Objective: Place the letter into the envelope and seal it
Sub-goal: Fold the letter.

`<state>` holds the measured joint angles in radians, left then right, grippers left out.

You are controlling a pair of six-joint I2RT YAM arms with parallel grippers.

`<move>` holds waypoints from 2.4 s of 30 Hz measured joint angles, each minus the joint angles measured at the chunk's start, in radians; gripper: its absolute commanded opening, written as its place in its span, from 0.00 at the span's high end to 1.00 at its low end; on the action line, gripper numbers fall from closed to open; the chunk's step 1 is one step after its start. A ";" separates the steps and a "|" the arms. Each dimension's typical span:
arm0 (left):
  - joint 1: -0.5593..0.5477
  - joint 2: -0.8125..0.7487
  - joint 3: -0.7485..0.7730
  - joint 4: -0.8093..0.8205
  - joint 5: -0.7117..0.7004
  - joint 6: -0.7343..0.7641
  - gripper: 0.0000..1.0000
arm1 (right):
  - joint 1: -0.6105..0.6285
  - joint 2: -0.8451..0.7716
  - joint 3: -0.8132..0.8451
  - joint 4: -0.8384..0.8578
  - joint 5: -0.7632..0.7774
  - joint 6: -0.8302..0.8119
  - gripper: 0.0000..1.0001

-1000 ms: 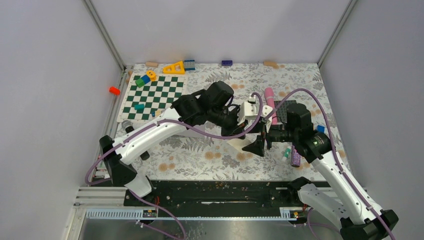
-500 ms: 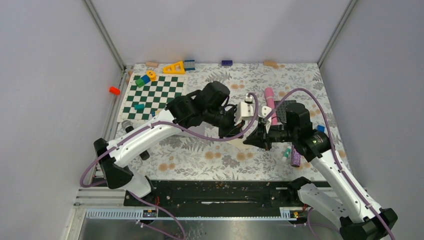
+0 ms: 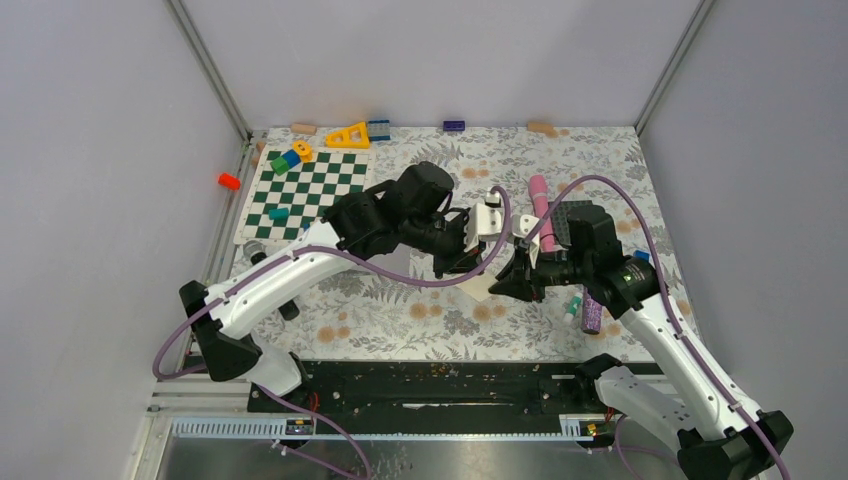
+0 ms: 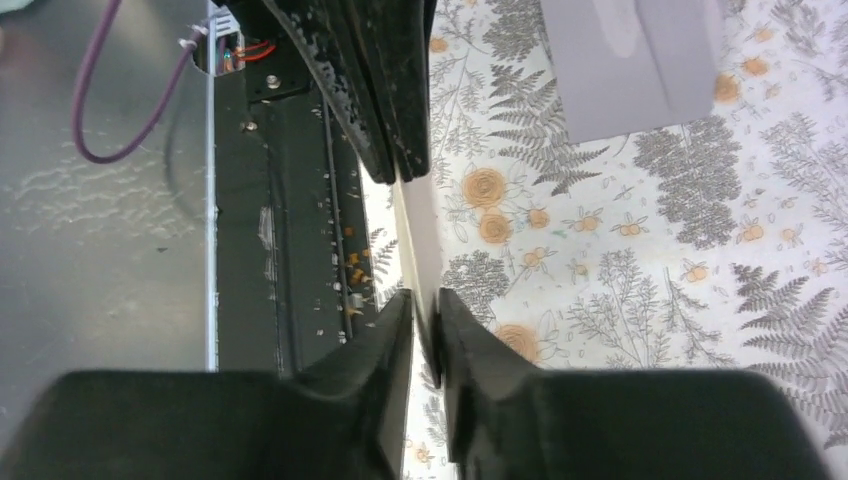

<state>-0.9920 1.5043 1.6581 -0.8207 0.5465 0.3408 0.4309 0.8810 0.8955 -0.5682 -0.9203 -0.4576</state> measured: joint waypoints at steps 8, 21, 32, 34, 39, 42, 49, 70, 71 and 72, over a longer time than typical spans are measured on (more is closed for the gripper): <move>0.000 -0.006 0.000 -0.001 -0.003 0.004 1.00 | -0.001 -0.003 0.002 -0.021 0.001 -0.026 0.79; 0.000 -0.022 0.000 -0.002 -0.005 0.008 1.00 | -0.002 -0.006 0.004 -0.020 0.019 -0.011 0.69; 0.000 -0.026 0.000 -0.001 -0.002 0.011 0.46 | -0.006 -0.015 0.004 -0.016 0.016 -0.002 1.00; 0.000 -0.025 0.000 -0.006 0.002 0.024 0.15 | -0.007 -0.015 0.004 -0.016 0.013 -0.002 1.00; -0.003 0.015 0.048 -0.051 0.009 0.020 0.10 | -0.008 -0.014 0.004 -0.016 0.013 -0.002 1.00; -0.013 0.056 0.093 -0.066 0.010 0.022 0.17 | -0.008 -0.014 0.004 -0.016 0.013 -0.002 1.00; -0.036 0.125 0.130 -0.108 0.016 0.032 0.69 | -0.008 -0.018 0.003 -0.016 0.013 -0.002 1.00; -0.035 0.076 0.141 -0.137 -0.028 0.068 0.63 | -0.008 -0.034 -0.003 -0.002 0.013 -0.002 1.00; -0.035 0.068 0.141 -0.138 -0.030 0.066 0.69 | -0.008 -0.034 -0.003 -0.002 0.013 -0.003 1.00; -0.035 0.058 0.140 -0.137 -0.035 0.075 0.76 | -0.008 -0.034 -0.003 -0.002 0.013 -0.003 1.00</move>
<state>-1.0275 1.5623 1.7985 -0.9581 0.5110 0.4156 0.4225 0.8467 0.8925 -0.5705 -0.9073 -0.4603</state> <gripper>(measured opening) 0.390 0.022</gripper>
